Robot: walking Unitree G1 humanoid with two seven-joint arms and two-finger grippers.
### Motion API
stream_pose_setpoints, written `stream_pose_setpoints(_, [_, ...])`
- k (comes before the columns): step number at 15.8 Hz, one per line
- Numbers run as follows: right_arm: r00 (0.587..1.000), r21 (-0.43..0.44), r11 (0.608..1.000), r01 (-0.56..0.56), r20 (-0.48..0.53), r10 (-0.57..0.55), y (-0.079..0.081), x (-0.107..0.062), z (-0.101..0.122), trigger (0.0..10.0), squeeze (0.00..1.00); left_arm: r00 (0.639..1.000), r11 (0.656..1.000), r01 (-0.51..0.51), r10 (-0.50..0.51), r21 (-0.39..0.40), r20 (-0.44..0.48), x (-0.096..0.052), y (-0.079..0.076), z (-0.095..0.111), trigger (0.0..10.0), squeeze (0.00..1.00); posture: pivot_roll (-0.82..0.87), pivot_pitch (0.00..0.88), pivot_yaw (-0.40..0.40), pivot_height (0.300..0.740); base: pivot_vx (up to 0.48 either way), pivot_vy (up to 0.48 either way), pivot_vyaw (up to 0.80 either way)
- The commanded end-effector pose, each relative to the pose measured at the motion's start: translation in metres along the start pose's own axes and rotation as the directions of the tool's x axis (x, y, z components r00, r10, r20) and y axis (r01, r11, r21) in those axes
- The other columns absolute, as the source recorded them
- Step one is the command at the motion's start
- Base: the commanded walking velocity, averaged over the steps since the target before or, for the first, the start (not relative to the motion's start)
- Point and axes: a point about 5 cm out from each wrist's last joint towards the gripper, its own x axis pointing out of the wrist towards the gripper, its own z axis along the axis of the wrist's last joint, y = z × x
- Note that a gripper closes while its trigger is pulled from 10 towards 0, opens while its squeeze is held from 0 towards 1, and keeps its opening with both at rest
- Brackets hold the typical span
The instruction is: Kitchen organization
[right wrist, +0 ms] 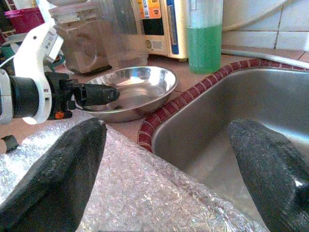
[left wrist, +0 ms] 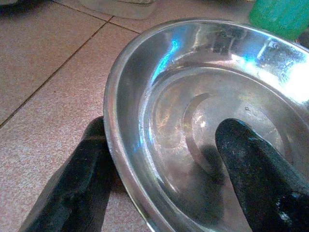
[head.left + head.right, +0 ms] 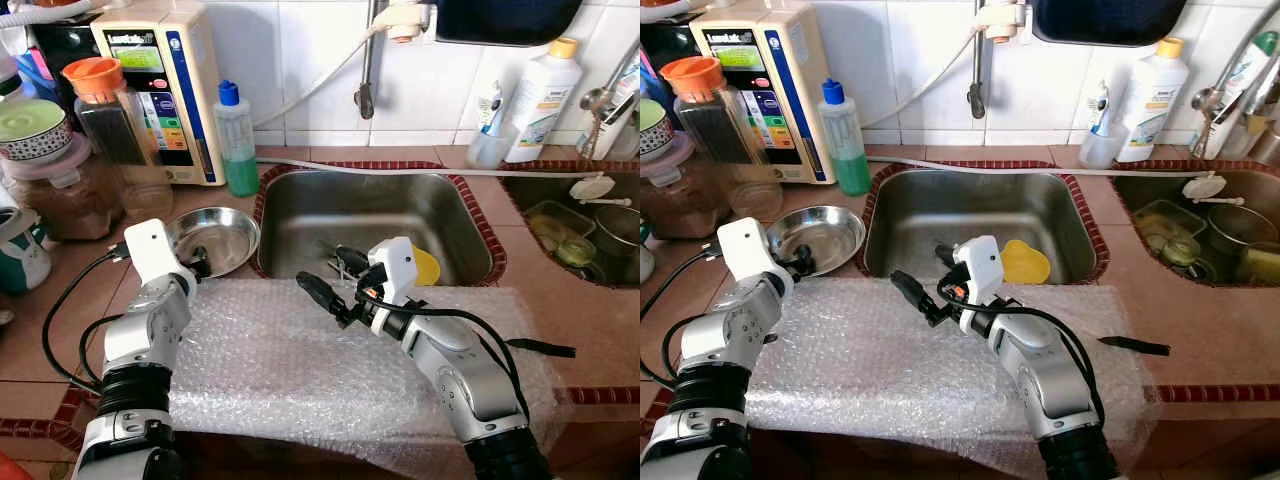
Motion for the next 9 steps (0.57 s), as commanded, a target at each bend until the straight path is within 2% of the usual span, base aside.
stream_pose_setpoints(1, [1.000, -0.020, 1.000, 0.008, 0.020, -0.007, -0.002, 0.000, 0.006, 10.0, 0.98, 0.995, 0.999, -0.052, 0.050, -0.012, -0.087, 0.002, 0.013, -0.020, 0.0, 0.00, -0.04, 0.000, 0.047, 0.740, 0.000, 0.000, 0.00])
stream_pose_setpoints(5, [1.000, -0.021, 1.000, 0.002, 0.017, -0.001, -0.002, 0.001, 0.006, 10.0, 0.97, 0.993, 0.996, -0.082, 0.080, -0.025, -0.085, 0.002, 0.023, -0.022, 0.0, 0.00, -0.04, 0.000, 0.041, 0.740, 0.000, 0.000, 0.00])
stream_pose_setpoints(9, [0.998, -0.009, 0.999, -0.047, 0.043, 0.048, 0.004, -0.001, 0.009, 10.0, 0.97, 0.996, 0.997, -0.074, 0.075, 0.019, -0.044, 0.002, 0.021, -0.019, 0.0, 0.00, -0.04, 0.000, 0.039, 0.740, 0.000, 0.000, 0.00])
